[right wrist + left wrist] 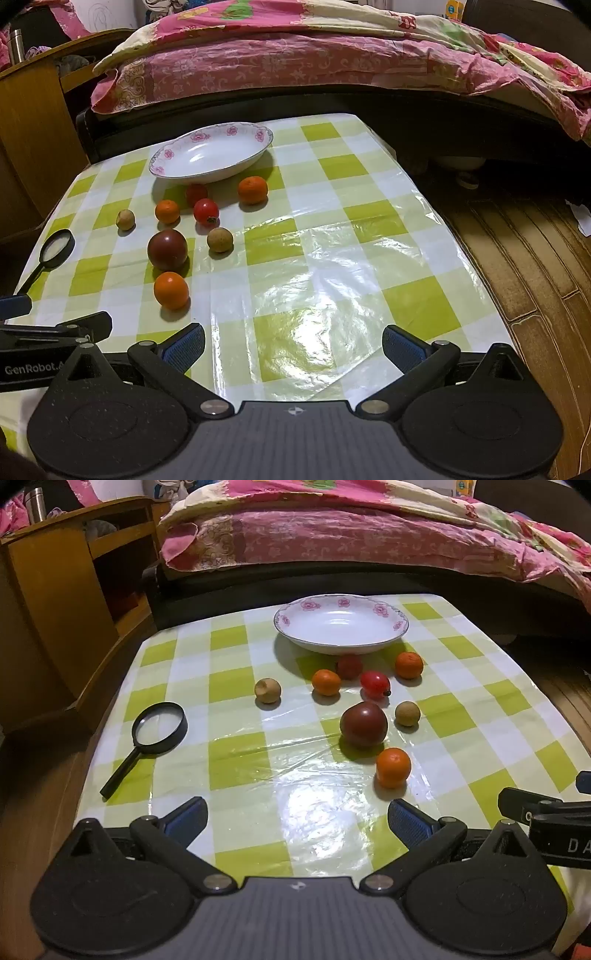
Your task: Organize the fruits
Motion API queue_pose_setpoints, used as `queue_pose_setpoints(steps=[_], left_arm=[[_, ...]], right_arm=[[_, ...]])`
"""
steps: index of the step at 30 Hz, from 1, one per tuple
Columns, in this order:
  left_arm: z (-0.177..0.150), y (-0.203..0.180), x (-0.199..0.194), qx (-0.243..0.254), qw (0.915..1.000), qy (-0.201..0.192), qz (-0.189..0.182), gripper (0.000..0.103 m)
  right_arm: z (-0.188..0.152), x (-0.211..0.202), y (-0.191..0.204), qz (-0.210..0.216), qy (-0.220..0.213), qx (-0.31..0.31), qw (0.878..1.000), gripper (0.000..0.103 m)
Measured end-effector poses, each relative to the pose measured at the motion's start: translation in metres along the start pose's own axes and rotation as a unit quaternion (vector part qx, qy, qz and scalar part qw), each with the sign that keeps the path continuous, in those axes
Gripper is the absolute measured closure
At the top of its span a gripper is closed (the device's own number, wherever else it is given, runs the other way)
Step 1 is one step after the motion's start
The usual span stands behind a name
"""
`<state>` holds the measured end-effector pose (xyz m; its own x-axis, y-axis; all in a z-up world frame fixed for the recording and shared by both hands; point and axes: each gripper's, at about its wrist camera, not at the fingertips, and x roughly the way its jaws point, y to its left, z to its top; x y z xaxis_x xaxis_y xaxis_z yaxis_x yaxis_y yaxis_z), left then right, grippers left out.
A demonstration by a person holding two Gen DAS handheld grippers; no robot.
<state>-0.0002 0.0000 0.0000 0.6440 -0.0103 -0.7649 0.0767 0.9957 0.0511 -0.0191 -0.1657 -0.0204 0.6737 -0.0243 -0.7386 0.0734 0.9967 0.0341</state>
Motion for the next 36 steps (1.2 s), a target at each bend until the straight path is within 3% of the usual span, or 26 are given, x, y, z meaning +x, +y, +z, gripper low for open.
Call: queue_pose_setpoints(steps=[36], left_arm=[[-0.0040, -0.0034, 0.0032, 0.003, 0.9998, 0.012, -0.013, 0.000]], right_arm=[[-0.0014, 0.0004, 0.0013, -0.001, 0.004, 0.000, 1.000, 0.006]])
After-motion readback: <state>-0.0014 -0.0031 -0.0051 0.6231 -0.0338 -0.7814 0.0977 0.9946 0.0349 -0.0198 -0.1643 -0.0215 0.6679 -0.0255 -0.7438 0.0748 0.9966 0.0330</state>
